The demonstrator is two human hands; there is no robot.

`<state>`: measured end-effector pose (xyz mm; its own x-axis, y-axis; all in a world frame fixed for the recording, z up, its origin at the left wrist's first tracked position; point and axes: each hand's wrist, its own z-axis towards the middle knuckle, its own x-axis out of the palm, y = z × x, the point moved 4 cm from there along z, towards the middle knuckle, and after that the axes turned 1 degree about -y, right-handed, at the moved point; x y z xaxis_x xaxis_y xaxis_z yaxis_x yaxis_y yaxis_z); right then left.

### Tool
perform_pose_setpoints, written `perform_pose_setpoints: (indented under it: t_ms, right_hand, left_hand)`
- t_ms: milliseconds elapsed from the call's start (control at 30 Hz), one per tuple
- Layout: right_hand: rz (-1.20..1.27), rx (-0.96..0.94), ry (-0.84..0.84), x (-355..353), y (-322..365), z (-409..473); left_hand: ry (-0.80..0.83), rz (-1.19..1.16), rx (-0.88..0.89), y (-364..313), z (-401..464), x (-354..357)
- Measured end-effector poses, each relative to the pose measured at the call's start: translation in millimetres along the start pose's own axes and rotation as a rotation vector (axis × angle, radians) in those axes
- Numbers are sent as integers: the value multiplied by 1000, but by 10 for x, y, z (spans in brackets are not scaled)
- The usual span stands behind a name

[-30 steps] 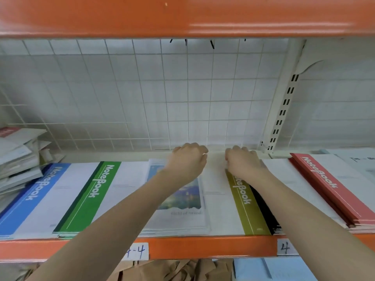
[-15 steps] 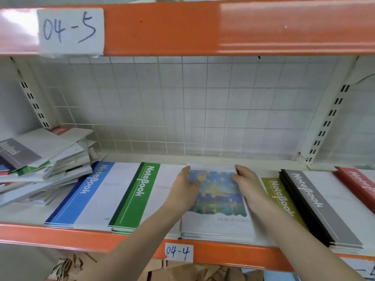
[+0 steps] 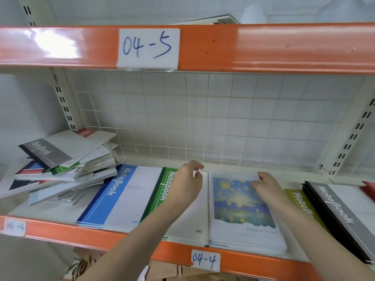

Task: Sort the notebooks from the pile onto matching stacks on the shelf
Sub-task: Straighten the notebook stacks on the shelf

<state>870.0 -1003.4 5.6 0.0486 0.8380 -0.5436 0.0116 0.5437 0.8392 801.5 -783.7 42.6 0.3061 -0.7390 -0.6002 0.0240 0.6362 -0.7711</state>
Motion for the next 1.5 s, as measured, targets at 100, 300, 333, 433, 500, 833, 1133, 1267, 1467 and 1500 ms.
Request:
perform_pose_setpoints:
  t_ms: [100, 300, 333, 433, 500, 833, 1133, 1267, 1467, 1500]
  right_hand:
    - [-288, -124, -144, 30, 349, 24]
    - [-334, -400, 60, 939, 1195, -78]
    - [-336, -421, 126, 1161, 1304, -105]
    - [-313, -457, 276, 1776, 1613, -179]
    - [-286, -458, 327, 2105, 1809, -230]
    - [51, -315, 347, 2989, 2405, -365]
    - [194, -202, 336, 3091, 2655, -313]
    - [389, 41, 431, 3118, 2565, -160]
    - [576, 240, 635, 2948, 2309, -155]
    - [594, 253, 633, 2907, 2258, -150]
  left_hand:
    - [-135, 106, 21, 200, 39, -409]
    - [-355, 420, 6, 814, 61, -1429]
    - [-377, 507, 7, 936, 67, -1600]
    - [-391, 731, -44, 1305, 109, -2092]
    - [-325, 844, -121, 1567, 138, -2353]
    - [-37, 1085, 24, 1963, 205, -2816]
    - [-205, 1183, 483, 1922, 146, -2696]
    - [-235, 1046, 590, 1819, 18, -2393]
    - [-160, 1006, 624, 1619, -43, -2159]
    - [-165, 911, 601, 1591, -53, -2204]
